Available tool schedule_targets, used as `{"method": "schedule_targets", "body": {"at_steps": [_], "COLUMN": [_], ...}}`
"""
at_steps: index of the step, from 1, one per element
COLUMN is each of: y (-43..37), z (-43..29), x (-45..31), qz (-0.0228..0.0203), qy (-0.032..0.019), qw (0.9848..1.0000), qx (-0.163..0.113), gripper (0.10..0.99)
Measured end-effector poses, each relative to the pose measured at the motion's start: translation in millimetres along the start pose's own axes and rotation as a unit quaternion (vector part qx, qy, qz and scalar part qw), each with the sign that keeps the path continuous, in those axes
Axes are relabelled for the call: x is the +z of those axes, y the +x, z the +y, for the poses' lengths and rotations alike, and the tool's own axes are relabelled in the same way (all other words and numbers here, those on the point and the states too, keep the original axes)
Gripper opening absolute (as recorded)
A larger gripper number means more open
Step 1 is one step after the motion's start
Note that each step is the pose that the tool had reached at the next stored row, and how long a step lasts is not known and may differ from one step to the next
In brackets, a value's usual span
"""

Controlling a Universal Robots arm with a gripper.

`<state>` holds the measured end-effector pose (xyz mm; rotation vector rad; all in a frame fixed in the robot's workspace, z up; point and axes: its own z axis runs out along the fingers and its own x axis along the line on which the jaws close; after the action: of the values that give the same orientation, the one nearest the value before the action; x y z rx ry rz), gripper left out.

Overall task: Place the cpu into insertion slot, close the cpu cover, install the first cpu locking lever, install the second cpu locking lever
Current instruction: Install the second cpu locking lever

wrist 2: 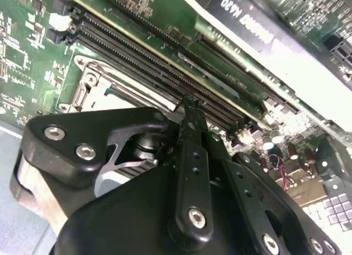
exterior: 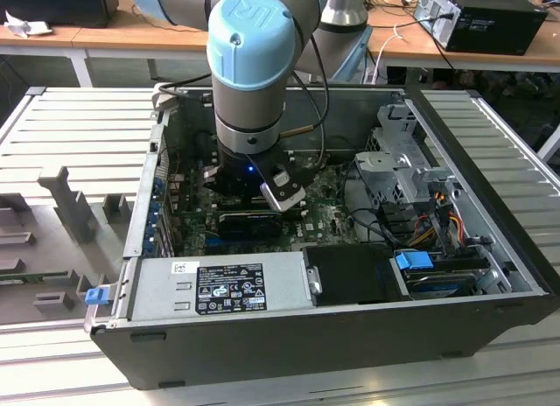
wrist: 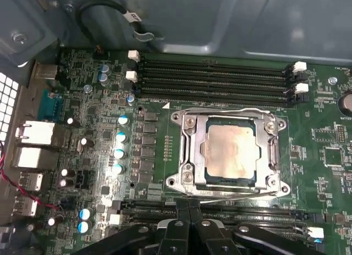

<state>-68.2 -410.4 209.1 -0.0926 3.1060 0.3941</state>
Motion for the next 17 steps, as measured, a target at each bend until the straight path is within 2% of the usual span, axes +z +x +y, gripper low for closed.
{"method": "schedule_targets", "body": {"at_steps": [5, 11, 13, 17], "y": [1.0, 5.6, 7.3, 7.7], "z": [-1.7, -3.3, -3.7, -4.8], "x": [1.4, 8.3, 10.3, 13.8], "qz": [-0.0003, -0.0005, -0.0009, -0.0009], "qy": [-0.0054, -0.0086, -0.0154, -0.0188], "qw": [1.0000, 1.0000, 0.9999, 0.9998], "qx": [0.000, 0.000, 0.000, 0.000], "gripper": [0.106, 0.106, 0.106, 0.106]}}
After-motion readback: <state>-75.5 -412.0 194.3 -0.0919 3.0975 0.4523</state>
